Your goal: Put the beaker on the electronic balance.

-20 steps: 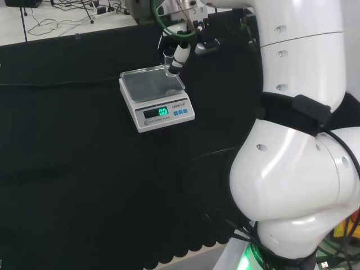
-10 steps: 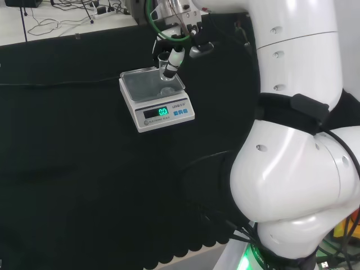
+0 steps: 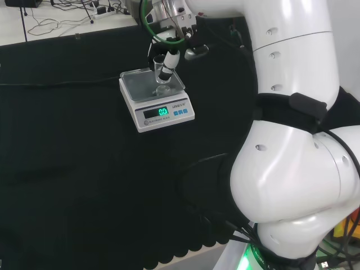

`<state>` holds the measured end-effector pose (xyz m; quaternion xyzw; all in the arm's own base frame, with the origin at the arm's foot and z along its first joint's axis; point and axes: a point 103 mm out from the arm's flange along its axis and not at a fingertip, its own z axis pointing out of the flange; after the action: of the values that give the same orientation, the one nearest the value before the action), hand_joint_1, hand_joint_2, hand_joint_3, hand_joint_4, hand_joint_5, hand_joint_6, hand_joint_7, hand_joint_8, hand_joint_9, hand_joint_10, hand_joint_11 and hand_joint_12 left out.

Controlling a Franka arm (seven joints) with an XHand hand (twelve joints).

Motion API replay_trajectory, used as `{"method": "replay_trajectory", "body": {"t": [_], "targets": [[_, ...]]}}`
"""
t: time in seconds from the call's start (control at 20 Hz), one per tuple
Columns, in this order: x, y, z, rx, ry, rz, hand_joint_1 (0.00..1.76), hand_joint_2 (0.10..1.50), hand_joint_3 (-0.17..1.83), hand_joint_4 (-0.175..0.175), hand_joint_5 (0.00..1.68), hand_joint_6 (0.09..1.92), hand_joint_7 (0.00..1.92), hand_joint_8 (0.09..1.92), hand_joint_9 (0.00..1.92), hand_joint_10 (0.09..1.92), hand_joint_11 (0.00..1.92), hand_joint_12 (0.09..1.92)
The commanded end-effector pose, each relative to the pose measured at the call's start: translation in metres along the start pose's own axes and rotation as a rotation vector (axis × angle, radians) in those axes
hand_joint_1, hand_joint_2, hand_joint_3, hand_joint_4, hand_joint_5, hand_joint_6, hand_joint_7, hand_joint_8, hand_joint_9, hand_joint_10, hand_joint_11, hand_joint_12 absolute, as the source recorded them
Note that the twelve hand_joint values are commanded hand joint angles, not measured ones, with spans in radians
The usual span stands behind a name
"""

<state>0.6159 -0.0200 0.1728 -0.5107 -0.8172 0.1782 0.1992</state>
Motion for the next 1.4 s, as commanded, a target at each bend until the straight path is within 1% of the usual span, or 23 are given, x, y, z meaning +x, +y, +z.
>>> {"method": "replay_trajectory", "body": {"t": [0.05, 0.25, 0.45, 0.75, 0.9, 1.0, 1.05, 1.15, 1.25, 1.3, 1.4], "targets": [[-0.0054, 0.0100, 0.0065, -0.013, 0.054, -0.007, 1.37, 1.13, 0.00, -0.175, 0.89, 1.12, 0.80, 1.12, 1.05, 1.11, 1.10, 0.88], [-0.0083, 0.0144, 0.0110, -0.009, 0.069, -0.006, 1.37, 1.13, 0.00, -0.175, 0.89, 1.12, 0.80, 1.12, 1.05, 1.11, 1.10, 0.88], [-0.0076, 0.0177, 0.0127, 0.000, 0.071, -0.006, 1.37, 1.13, 0.00, -0.175, 0.89, 1.12, 0.80, 1.12, 1.05, 1.11, 1.10, 0.88], [-0.0077, 0.0169, 0.0134, -0.001, 0.068, -0.002, 1.37, 1.13, 0.00, -0.175, 0.89, 1.12, 0.81, 1.11, 1.05, 1.10, 1.10, 0.88], [-0.0071, 0.0157, 0.0138, 0.014, 0.071, 0.001, 1.37, 1.13, 0.00, -0.175, 0.89, 1.12, 0.81, 1.11, 1.05, 1.10, 1.11, 0.88], [-0.0070, 0.0154, 0.0129, 0.024, 0.072, 0.003, 1.24, 1.12, 0.00, -0.175, 0.94, 1.06, 0.87, 1.00, 1.09, 0.98, 1.13, 0.86], [-0.0073, 0.0154, 0.0126, 0.027, 0.072, 0.004, 1.20, 1.12, 0.00, -0.175, 0.96, 1.03, 0.89, 0.95, 1.12, 0.91, 1.15, 0.83], [-0.0080, 0.0156, 0.0119, 0.031, 0.070, 0.007, 1.18, 1.10, -0.01, -0.175, 1.01, 0.95, 0.90, 0.88, 1.17, 0.77, 1.24, 0.76], [-0.0084, 0.0154, 0.0110, 0.033, 0.064, 0.010, 1.17, 1.08, -0.02, -0.175, 1.06, 0.87, 0.88, 0.85, 1.24, 0.64, 1.35, 0.70], [-0.0085, 0.0151, 0.0104, 0.032, 0.064, 0.010, 1.15, 1.04, -0.04, -0.175, 1.03, 0.82, 0.86, 0.85, 1.28, 0.58, 1.42, 0.67], [-0.0087, 0.0146, 0.0106, 0.036, 0.064, 0.009, 1.09, 0.98, -0.09, -0.175, 0.95, 0.78, 0.82, 0.85, 1.33, 0.51, 1.49, 0.63]]}}
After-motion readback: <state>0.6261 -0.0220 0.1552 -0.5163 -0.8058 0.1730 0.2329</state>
